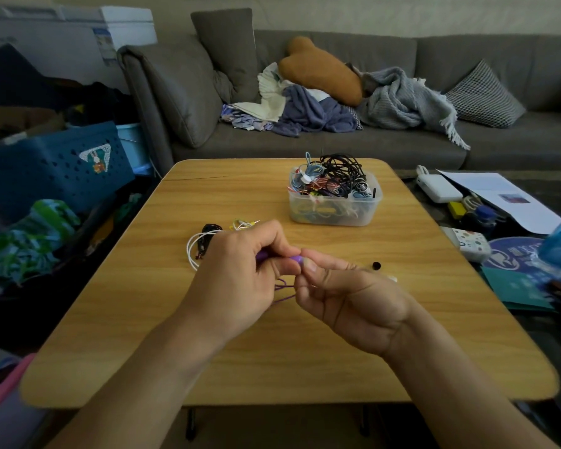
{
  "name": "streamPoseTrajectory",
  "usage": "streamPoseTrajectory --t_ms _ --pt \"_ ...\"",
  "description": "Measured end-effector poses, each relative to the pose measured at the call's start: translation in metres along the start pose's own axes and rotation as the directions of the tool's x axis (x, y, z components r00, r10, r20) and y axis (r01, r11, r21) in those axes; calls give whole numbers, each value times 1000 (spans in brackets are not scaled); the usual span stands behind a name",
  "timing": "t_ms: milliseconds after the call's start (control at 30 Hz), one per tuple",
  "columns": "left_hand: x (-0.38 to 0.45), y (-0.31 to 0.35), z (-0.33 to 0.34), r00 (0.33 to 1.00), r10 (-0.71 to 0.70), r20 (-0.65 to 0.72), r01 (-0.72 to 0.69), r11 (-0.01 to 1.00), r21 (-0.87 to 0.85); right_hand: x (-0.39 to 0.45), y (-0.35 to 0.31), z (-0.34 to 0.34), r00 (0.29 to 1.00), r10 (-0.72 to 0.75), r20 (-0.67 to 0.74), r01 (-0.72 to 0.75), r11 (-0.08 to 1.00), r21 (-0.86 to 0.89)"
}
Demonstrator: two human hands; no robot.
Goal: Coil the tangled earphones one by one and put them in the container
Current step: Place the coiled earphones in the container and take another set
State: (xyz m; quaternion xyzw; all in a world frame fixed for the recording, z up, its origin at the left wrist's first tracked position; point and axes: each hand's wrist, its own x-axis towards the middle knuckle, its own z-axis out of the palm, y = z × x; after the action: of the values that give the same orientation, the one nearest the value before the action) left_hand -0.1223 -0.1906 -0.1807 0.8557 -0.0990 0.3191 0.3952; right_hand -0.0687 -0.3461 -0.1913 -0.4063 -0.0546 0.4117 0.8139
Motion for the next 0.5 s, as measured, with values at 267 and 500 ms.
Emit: streamPoseTrajectory --t_ms 267,500 --pt "0 -5 -3 996 -86 15 87 993 -85 2 6 4 975 -218 -40 209 966 -155" --pt "-7 3 -3 867 -477 145 475 700 -534 6 5 3 614 -732 296 650 256 -715"
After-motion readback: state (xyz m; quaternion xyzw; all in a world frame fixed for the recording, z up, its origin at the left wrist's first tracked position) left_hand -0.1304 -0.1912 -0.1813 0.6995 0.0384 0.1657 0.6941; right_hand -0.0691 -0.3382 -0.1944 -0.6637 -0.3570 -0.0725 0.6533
